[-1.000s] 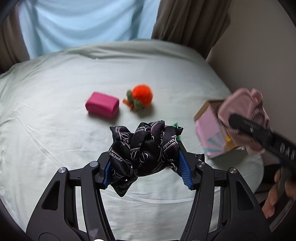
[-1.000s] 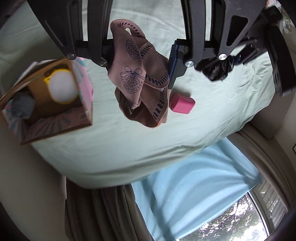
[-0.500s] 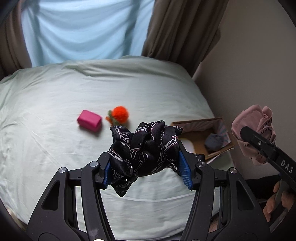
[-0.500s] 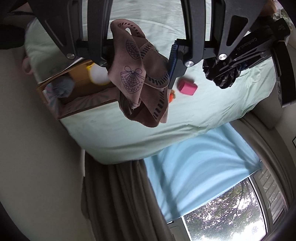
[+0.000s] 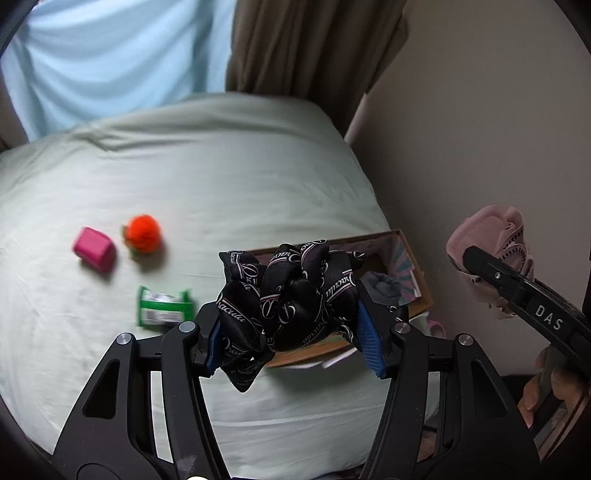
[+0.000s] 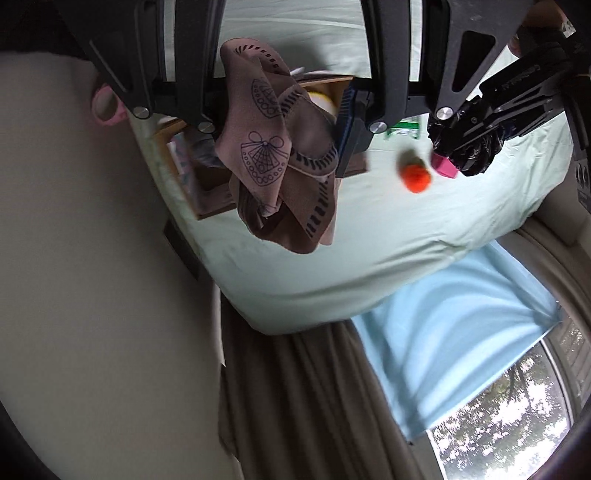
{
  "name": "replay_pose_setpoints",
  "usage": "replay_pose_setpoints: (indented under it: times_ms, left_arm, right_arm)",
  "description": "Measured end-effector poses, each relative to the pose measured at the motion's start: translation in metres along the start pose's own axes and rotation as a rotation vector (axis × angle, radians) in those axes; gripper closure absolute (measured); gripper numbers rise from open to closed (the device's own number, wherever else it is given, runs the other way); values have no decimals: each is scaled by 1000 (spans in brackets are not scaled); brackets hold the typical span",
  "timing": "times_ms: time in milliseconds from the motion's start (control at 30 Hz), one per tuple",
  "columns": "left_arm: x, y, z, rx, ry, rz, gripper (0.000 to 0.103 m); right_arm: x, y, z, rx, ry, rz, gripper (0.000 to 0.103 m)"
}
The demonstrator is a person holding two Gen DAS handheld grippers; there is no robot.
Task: Organize soft objects
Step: 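Carry the scrunchie and pink socks into the box and open both tools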
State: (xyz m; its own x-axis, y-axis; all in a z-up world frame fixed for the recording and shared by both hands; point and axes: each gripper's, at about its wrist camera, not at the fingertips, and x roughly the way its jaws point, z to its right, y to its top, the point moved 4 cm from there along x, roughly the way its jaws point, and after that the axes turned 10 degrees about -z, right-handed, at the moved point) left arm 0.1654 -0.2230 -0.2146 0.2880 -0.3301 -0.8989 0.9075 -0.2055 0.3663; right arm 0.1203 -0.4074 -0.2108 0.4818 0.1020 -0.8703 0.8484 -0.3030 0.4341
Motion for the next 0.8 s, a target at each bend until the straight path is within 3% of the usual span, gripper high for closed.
replay_pose_setpoints:
  times_ms: [333, 567, 733, 800]
  left_arm:
    - [116, 24, 48, 5, 46, -179, 48]
    - [203, 12, 46, -17, 55, -389, 47]
    - [239, 2, 42, 14, 92, -458, 47]
    - [244, 2, 40, 17, 98, -459, 42]
  right_arm:
    - [93, 29, 69, 6, -15, -192, 65]
    - [167, 28, 74, -19, 64, -368, 65]
    - [205, 24, 75, -22, 89, -447, 65]
    - [213, 23, 76, -15, 87, -457, 63]
